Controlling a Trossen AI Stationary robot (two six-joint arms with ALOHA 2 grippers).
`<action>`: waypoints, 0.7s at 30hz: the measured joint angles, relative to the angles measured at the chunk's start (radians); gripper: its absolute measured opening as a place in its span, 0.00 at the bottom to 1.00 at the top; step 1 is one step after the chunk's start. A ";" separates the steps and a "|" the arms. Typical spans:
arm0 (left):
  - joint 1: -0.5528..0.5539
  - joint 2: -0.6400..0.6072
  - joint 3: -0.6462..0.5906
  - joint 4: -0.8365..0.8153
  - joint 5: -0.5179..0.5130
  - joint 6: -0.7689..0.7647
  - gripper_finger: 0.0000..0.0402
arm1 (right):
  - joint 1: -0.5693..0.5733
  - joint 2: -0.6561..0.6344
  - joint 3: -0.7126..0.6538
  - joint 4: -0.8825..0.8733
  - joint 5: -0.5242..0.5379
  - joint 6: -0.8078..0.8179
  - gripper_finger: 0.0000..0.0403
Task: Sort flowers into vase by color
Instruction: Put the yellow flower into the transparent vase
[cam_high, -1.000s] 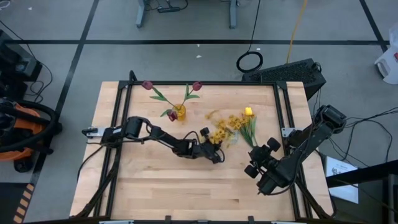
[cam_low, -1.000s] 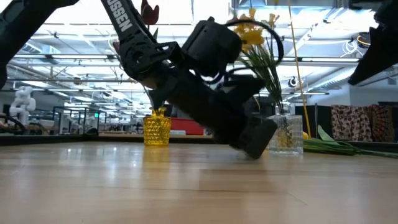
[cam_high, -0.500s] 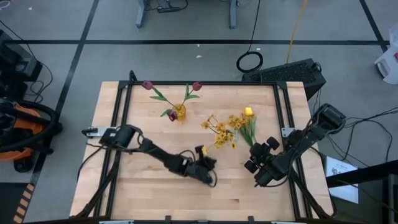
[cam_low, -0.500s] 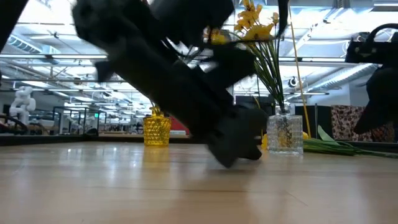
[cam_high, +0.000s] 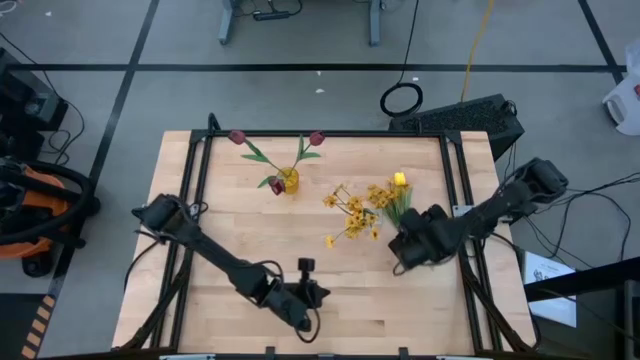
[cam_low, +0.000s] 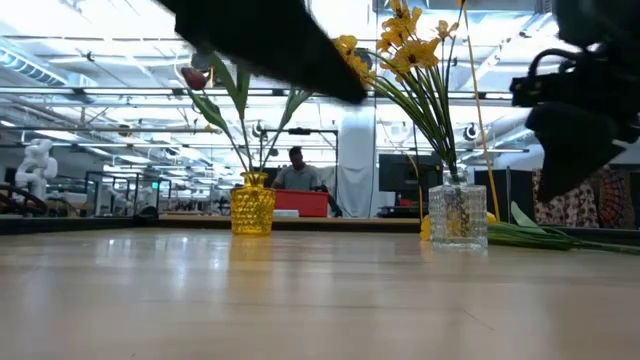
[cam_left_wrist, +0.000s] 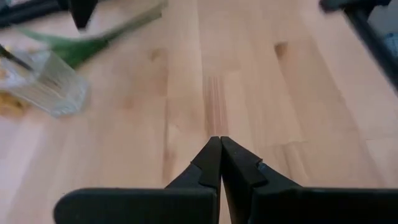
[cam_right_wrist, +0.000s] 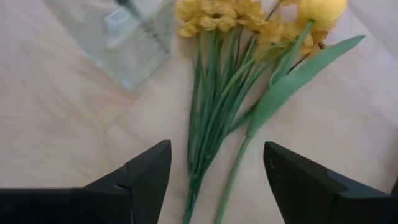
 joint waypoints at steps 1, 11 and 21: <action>-0.003 -0.011 0.000 -0.003 -0.004 0.010 0.03 | -0.024 -0.013 -0.001 0.001 -0.012 -0.022 0.62; 0.010 -0.058 0.001 -0.026 -0.015 0.069 0.03 | -0.214 -0.042 -0.069 0.171 -0.109 -0.205 0.62; 0.020 -0.058 0.001 -0.043 -0.017 0.052 0.03 | -0.278 -0.036 -0.167 0.373 -0.178 -0.308 0.61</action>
